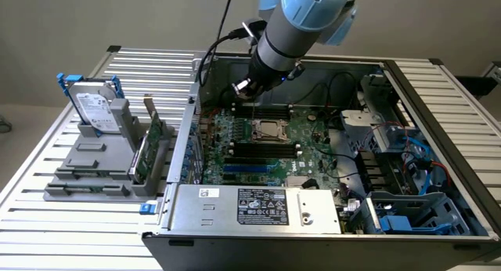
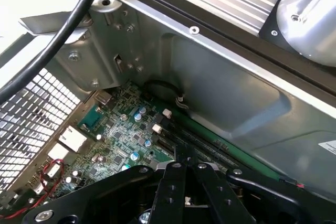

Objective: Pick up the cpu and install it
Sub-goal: 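Close the cpu cover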

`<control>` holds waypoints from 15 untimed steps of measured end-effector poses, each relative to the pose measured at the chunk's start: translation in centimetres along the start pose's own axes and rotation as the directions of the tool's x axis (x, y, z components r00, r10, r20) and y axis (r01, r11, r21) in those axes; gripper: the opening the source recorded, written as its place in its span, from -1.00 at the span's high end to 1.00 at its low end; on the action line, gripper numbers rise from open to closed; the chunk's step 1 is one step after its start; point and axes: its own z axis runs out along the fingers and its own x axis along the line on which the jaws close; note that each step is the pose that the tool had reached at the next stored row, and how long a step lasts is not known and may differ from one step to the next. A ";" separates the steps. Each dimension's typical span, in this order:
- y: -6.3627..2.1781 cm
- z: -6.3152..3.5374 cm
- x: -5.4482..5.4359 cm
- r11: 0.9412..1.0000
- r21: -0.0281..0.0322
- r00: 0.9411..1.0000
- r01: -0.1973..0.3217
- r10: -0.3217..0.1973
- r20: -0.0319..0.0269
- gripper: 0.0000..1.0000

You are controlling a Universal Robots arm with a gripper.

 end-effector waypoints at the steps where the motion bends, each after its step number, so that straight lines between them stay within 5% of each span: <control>1: 0.00 0.00 0.0 1.000 0.004 1.000 -0.005 0.005 0.005 0.79; 5: 0.00 0.01 0.0 1.000 0.018 0.999 -0.023 0.022 0.027 0.79; 10: 0.00 0.00 0.0 0.998 0.034 0.997 -0.055 0.054 0.048 0.79; 15: -0.10 0.21 0.0 0.995 0.058 0.994 -0.075 0.071 0.081 0.79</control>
